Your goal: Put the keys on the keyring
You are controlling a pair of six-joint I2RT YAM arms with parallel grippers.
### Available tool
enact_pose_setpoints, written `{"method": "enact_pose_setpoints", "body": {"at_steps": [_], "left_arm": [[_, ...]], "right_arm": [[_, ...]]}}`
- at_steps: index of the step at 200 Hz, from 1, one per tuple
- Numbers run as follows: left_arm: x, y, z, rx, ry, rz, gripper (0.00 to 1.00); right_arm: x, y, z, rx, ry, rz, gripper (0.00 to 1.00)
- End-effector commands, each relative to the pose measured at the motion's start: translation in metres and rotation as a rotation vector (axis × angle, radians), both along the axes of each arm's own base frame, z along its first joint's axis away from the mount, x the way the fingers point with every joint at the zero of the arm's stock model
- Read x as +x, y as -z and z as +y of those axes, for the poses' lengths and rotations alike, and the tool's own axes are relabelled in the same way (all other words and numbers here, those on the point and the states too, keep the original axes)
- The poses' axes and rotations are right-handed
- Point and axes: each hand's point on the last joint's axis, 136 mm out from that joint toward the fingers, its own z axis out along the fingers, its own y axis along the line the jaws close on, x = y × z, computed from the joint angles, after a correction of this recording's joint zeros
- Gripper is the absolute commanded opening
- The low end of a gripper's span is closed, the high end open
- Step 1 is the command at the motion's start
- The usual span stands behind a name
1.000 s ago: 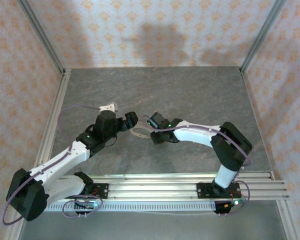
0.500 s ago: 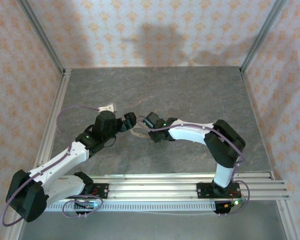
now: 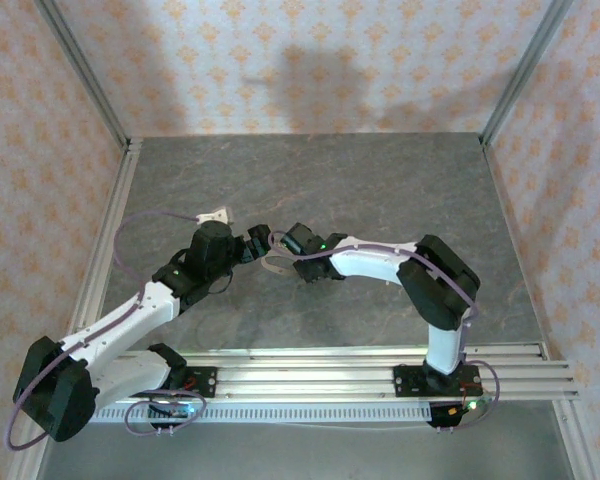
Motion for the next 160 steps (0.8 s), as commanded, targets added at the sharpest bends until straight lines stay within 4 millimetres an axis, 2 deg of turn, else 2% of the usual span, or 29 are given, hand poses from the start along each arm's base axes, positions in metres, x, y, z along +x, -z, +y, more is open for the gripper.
{"method": "enact_pose_setpoints", "body": {"at_steps": [1, 71, 117, 160], "left_arm": [[0.003, 0.002, 0.003, -0.012, -0.018, -0.005, 0.99], [0.002, 0.004, 0.002, -0.017, -0.014, -0.003, 0.99], [0.002, 0.003, 0.001, -0.020, -0.013, -0.007, 0.99], [0.002, 0.003, 0.002, -0.022, -0.012, -0.009, 0.99]], "right_arm": [[0.005, 0.002, -0.002, -0.059, -0.002, -0.026, 0.34], [0.009, 0.008, -0.009, -0.103, 0.011, -0.043, 0.29], [0.015, 0.001, -0.009, -0.110, 0.021, -0.073, 0.22], [0.019, -0.005, -0.008, -0.117, 0.024, -0.091, 0.21]]}}
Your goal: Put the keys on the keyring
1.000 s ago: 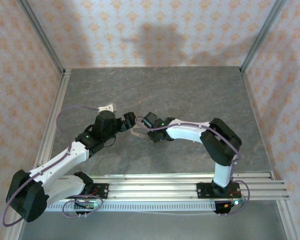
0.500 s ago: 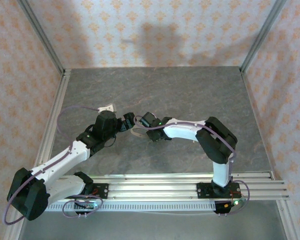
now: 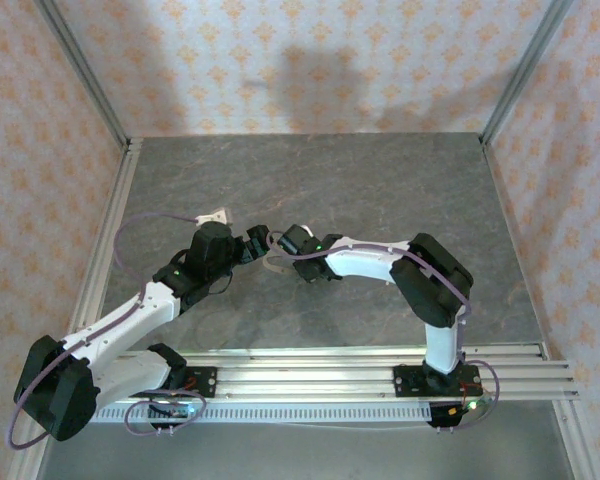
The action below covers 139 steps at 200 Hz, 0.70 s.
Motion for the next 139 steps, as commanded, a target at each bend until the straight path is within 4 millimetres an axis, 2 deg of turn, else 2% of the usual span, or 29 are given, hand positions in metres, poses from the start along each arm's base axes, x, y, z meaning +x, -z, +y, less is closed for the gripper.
{"method": "enact_pose_setpoints", "body": {"at_steps": [1, 84, 112, 139], "left_arm": [[0.0013, -0.0019, -0.0002, -0.012, 0.001, -0.019, 0.99], [0.0016, 0.0002, -0.0008, -0.012, 0.002, -0.019, 0.99], [0.0018, 0.0004, -0.0014, -0.014, 0.004, -0.018, 0.99], [0.0020, 0.0006, -0.0013, -0.014, 0.004, -0.019, 0.99]], "right_arm": [[0.0094, -0.0087, -0.0019, -0.043, 0.001, -0.039, 0.21], [0.0117, -0.0028, -0.0004, -0.066, -0.007, -0.032, 0.20], [0.0126, -0.0030, 0.0001, -0.068, -0.009, -0.034, 0.16], [0.0128, -0.0038, 0.0016, -0.067, -0.015, -0.032, 0.08]]}}
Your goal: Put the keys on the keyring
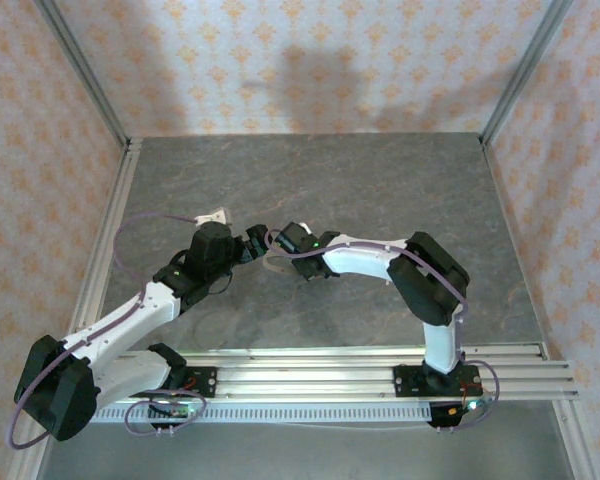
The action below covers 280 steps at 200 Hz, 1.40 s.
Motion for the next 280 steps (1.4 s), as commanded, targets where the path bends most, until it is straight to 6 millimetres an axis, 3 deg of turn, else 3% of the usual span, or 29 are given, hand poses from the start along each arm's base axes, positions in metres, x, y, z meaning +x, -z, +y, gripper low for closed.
{"method": "enact_pose_setpoints", "body": {"at_steps": [1, 18, 59, 80, 128, 186, 246, 280], "left_arm": [[0.001, -0.001, -0.003, -0.012, 0.011, -0.019, 0.99], [0.001, -0.001, -0.003, -0.013, 0.011, -0.019, 0.99], [0.001, -0.002, -0.003, -0.016, 0.011, -0.018, 0.99], [0.002, -0.005, -0.005, -0.030, 0.012, -0.019, 1.00], [0.003, -0.024, -0.009, -0.078, 0.014, -0.044, 0.99], [0.003, -0.037, -0.013, -0.115, 0.025, -0.064, 0.99], [0.004, -0.046, -0.020, -0.128, 0.060, -0.078, 0.98], [0.006, -0.056, -0.028, -0.139, 0.104, -0.102, 0.92]], "right_arm": [[0.005, -0.002, 0.000, -0.036, -0.007, -0.015, 0.07], [0.004, -0.003, 0.001, -0.030, -0.014, -0.006, 0.00], [-0.001, -0.024, 0.010, 0.037, -0.035, 0.010, 0.00], [-0.003, -0.052, 0.021, 0.142, -0.049, 0.018, 0.00], [0.001, -0.133, 0.034, 0.579, -0.029, 0.071, 0.00], [0.002, -0.196, 0.028, 0.945, -0.045, 0.085, 0.00], [-0.002, -0.228, 0.021, 1.169, -0.104, 0.127, 0.00], [-0.011, -0.243, 0.019, 1.277, -0.174, 0.169, 0.00]]}}
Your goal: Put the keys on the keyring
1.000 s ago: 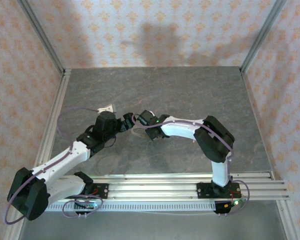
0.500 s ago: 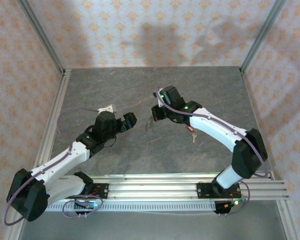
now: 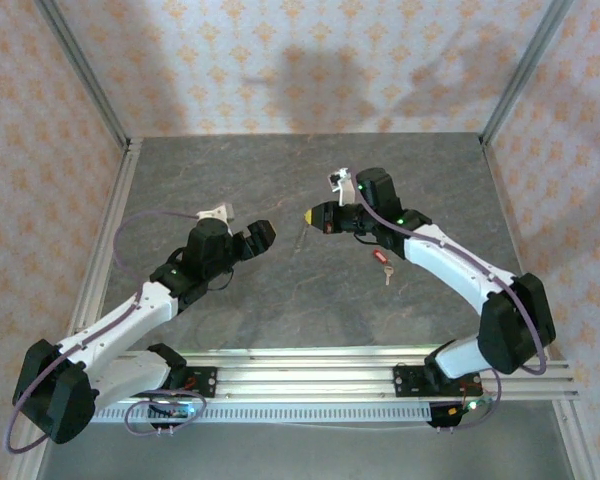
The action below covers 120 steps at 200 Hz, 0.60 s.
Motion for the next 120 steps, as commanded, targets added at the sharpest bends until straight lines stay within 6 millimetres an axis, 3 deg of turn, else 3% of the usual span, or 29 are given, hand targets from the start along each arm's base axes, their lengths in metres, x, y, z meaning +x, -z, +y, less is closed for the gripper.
{"method": "enact_pose_setpoints", "body": {"at_steps": [1, 54, 74, 91, 120], "left_arm": [[0.006, -0.030, -0.012, -0.043, 0.044, -0.074, 0.91], [0.015, -0.059, -0.033, -0.052, 0.145, -0.144, 0.69], [0.019, -0.065, -0.040, -0.065, 0.172, -0.154, 0.66], [0.020, -0.063, -0.041, -0.056, 0.179, -0.151, 0.67], [0.017, -0.050, -0.036, 0.012, 0.185, -0.115, 0.73]], "right_arm": [[-0.013, -0.043, 0.006, 0.171, -0.099, -0.058, 0.00], [-0.022, -0.060, -0.003, 0.255, -0.168, -0.088, 0.00], [-0.019, -0.061, -0.009, 0.258, -0.143, -0.092, 0.00], [-0.014, -0.052, -0.012, 0.224, -0.099, -0.076, 0.00], [-0.001, -0.020, -0.022, 0.117, -0.006, -0.019, 0.00]]}}
